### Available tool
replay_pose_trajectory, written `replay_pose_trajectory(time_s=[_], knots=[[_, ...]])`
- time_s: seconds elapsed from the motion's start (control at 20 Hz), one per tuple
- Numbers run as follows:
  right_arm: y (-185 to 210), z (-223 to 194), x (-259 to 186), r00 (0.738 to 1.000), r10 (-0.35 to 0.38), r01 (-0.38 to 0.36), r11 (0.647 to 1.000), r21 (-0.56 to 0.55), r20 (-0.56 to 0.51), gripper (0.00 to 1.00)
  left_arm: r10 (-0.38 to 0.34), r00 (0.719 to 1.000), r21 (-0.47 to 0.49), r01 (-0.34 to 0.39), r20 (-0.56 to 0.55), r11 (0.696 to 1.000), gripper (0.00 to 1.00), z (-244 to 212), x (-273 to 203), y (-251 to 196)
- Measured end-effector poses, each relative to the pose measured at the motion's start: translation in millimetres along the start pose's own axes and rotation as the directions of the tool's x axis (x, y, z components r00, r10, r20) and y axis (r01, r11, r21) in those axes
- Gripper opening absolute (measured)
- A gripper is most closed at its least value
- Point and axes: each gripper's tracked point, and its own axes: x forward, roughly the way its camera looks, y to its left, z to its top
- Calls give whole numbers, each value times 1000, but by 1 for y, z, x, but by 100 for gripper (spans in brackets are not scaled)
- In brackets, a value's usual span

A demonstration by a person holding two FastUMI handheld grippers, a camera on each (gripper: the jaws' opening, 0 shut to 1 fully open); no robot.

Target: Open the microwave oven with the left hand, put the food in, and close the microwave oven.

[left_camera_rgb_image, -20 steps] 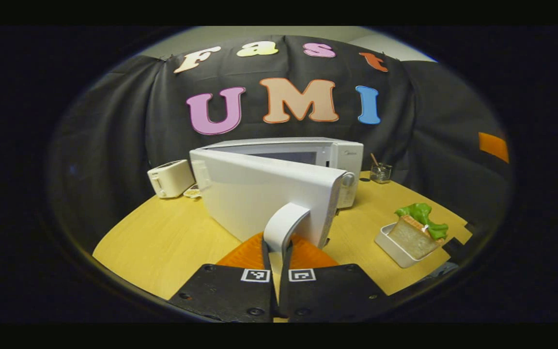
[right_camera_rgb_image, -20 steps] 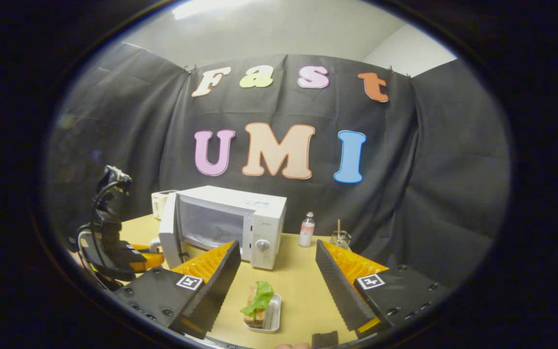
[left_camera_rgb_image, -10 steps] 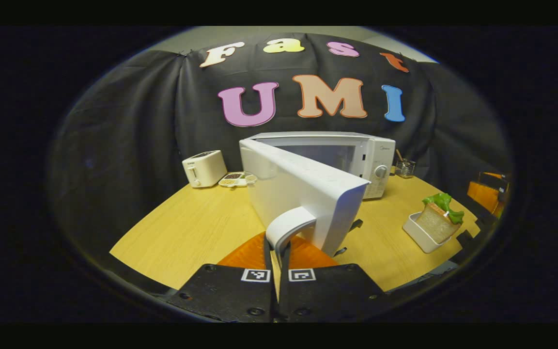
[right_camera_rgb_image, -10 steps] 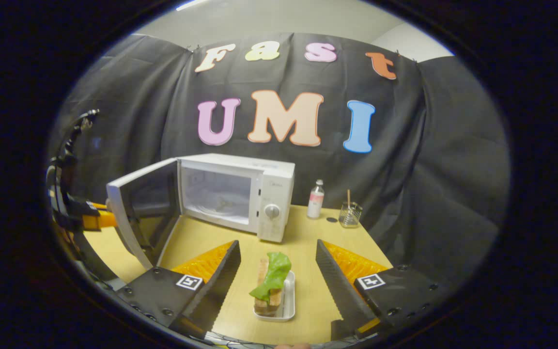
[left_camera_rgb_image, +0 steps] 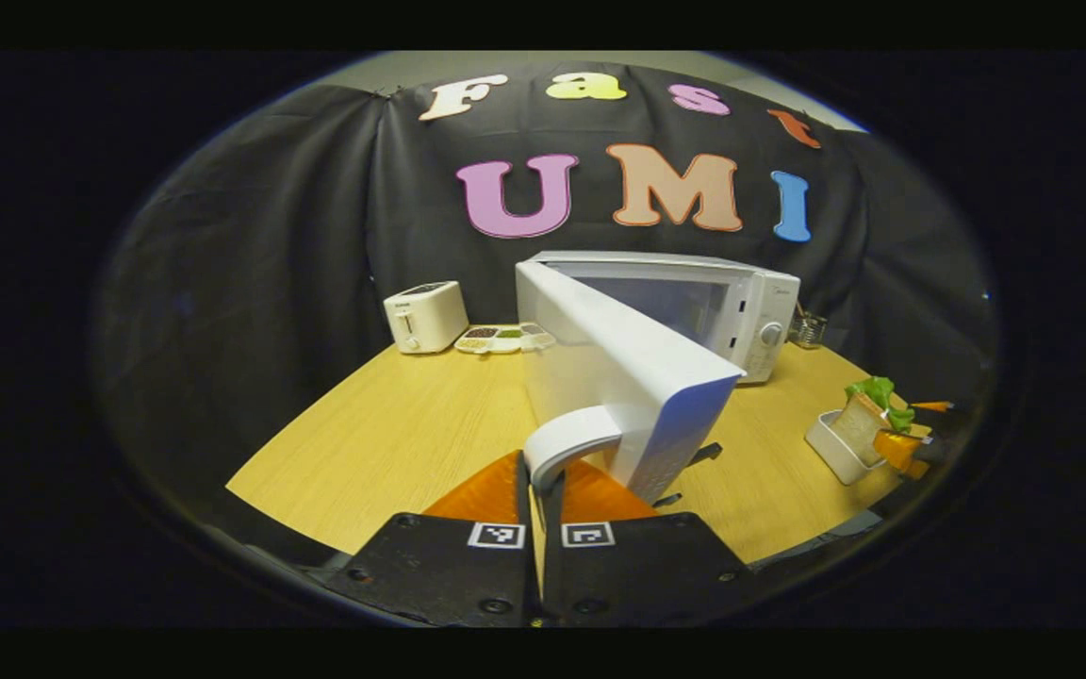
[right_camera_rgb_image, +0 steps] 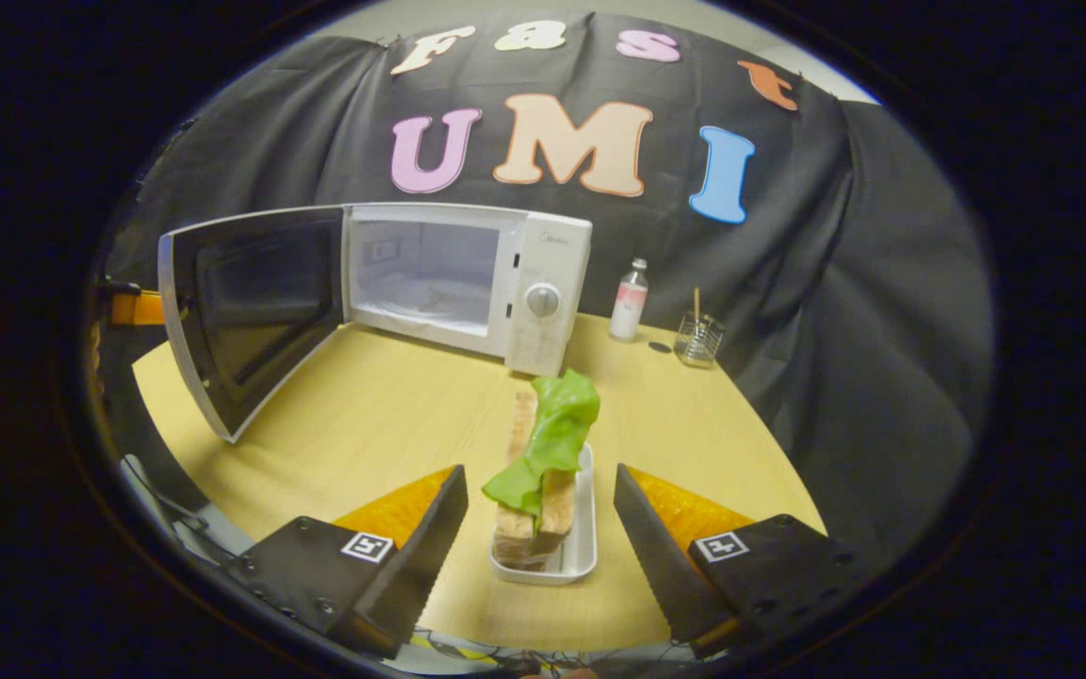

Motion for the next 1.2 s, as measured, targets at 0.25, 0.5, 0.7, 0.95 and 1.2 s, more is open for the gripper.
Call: replay_pose_trajectory(time_s=[0.25,0.5,0.7,0.95,1.2], knots=[[-2,-12,5,999,-13,14,999,44,-37,99,-36,999,-31,35,-24,999,13,-5,-4,-3],[8,-18,11,998,5,0,997,82,-67,71,-108,993,-30,109,55,994,72,6,-10,-7],[13,-20,10,996,5,4,994,107,-86,51,-106,993,47,104,60,994,100,13,-21,-11],[13,-16,12,994,-8,17,996,84,-105,39,-105,992,38,102,67,994,100,15,-27,-12],[10,-3,5,997,0,7,996,89,-81,34,-111,991,22,110,67,994,100,15,-36,-13]])
